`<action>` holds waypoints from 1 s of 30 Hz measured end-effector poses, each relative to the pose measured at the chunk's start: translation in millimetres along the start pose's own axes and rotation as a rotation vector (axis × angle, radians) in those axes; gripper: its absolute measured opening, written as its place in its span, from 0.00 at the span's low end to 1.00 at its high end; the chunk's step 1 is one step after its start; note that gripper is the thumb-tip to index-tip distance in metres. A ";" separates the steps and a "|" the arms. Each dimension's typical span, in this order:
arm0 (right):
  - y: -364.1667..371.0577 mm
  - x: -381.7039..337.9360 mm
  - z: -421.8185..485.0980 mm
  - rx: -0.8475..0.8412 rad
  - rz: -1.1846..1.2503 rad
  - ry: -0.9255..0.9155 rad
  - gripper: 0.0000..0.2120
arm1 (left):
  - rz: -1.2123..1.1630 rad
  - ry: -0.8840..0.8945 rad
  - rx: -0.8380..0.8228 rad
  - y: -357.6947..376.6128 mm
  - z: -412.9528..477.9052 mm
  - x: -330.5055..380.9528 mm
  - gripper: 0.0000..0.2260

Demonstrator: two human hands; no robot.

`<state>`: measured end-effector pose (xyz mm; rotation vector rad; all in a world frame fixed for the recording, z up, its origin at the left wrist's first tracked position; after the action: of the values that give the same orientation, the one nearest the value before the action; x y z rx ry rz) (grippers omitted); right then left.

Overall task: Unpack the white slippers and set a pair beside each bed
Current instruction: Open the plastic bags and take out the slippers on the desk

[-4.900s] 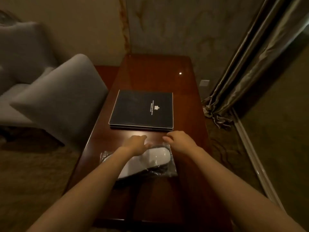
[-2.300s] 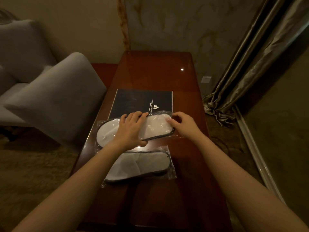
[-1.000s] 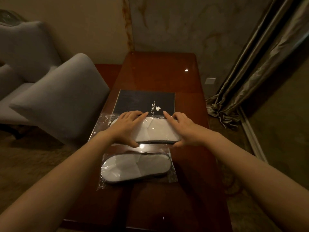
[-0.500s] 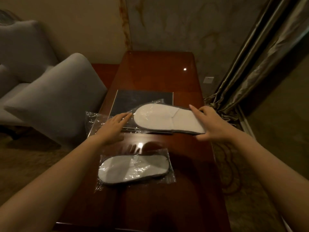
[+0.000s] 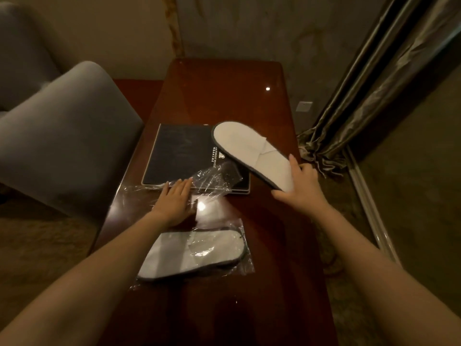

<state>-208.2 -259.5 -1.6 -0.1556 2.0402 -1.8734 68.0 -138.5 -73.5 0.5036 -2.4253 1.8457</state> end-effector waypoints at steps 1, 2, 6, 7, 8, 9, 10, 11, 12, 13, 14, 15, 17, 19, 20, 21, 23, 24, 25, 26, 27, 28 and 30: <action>8.5 -7.4 2.3 -0.006 -0.006 0.003 0.50 | 0.004 -0.013 -0.025 5.2 4.1 1.6 0.41; 18.0 -15.0 4.7 -0.019 -0.005 0.006 0.51 | 0.018 -0.016 -0.045 9.8 7.7 3.4 0.45; 54.0 -46.4 12.7 -0.070 0.000 -0.002 0.51 | 0.086 0.055 0.036 11.6 10.4 21.5 0.47; 61.0 -53.3 14.1 -0.076 -0.004 -0.009 0.51 | 0.094 0.089 0.076 11.0 6.6 29.0 0.46; 67.5 -59.4 15.3 -0.080 -0.010 -0.017 0.51 | 0.091 0.129 0.103 12.7 0.5 37.1 0.45; 73.7 -64.6 16.2 -0.086 -0.017 -0.025 0.51 | 0.069 0.173 0.109 17.6 -7.4 44.7 0.45; 79.6 -68.5 16.7 -0.092 -0.024 -0.030 0.51 | 0.038 0.213 0.093 25.5 -16.6 51.7 0.45; 85.3 -71.2 16.6 -0.099 -0.034 -0.035 0.51 | 0.011 0.243 0.059 35.6 -27.2 57.3 0.46; 91.0 -73.0 16.1 -0.107 -0.051 -0.038 0.51 | -0.006 0.266 0.016 46.8 -38.0 61.1 0.46; 96.4 -73.8 15.1 -0.118 -0.072 -0.042 0.50 | -0.014 0.282 -0.032 58.8 -48.2 62.8 0.48; 101.7 -73.9 13.8 -0.132 -0.093 -0.044 0.50 | -0.018 0.289 -0.085 70.7 -56.9 62.3 0.49; 106.6 -73.3 11.9 -0.145 -0.110 -0.046 0.51 | -0.016 0.291 -0.137 81.8 -64.3 59.9 0.51; 112.4 -72.7 9.6 -0.147 -0.137 -0.053 0.51 | 0.006 0.290 -0.194 96.0 -74.2 54.8 0.54; 113.6 -73.0 9.0 -0.127 -0.159 -0.063 0.52 | 0.033 0.287 -0.191 98.8 -77.0 53.5 0.55; 113.8 -73.5 8.9 -0.119 -0.170 -0.069 0.53 | 0.033 0.278 -0.174 97.2 -76.1 53.8 0.55; 113.4 -74.5 9.3 -0.116 -0.179 -0.076 0.53 | 0.029 0.265 -0.153 94.0 -73.9 53.9 0.55; 114.9 -73.7 8.1 -0.134 -0.176 -0.082 0.54 | 0.035 0.222 -0.135 89.1 -69.4 53.9 0.55; 114.9 -72.7 6.9 -0.142 -0.170 -0.086 0.55 | 0.042 0.195 -0.133 87.1 -67.2 52.9 0.55; 114.0 -72.1 5.1 -0.146 -0.168 -0.092 0.55 | 0.048 0.169 -0.134 85.7 -65.8 51.4 0.55; 112.0 -72.0 2.6 -0.145 -0.163 -0.101 0.54 | 0.054 0.147 -0.139 84.5 -65.0 50.3 0.55; 108.9 -72.5 -0.8 -0.139 -0.149 -0.112 0.52 | 0.058 0.132 -0.145 83.0 -64.7 50.2 0.54; 104.0 -73.4 -5.4 -0.125 -0.126 -0.125 0.49 | 0.058 0.127 -0.144 80.8 -64.6 51.0 0.52; 89.5 -76.4 -20.0 -0.071 -0.066 -0.164 0.40 | 0.042 0.130 -0.126 74.8 -65.5 54.1 0.51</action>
<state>-129.6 -206.1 -73.7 -0.3868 2.0124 -1.7633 -14.7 -71.2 -111.6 0.3170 -2.4626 1.6692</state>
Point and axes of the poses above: each hand's wrist, its own z-axis towards the middle knuckle, its own y-axis out of the palm, x = y × z, the point moved 10 cm from there along z, towards the middle knuckle, and after that the axes turned 12 degrees about -z, right-handed, at the moved point
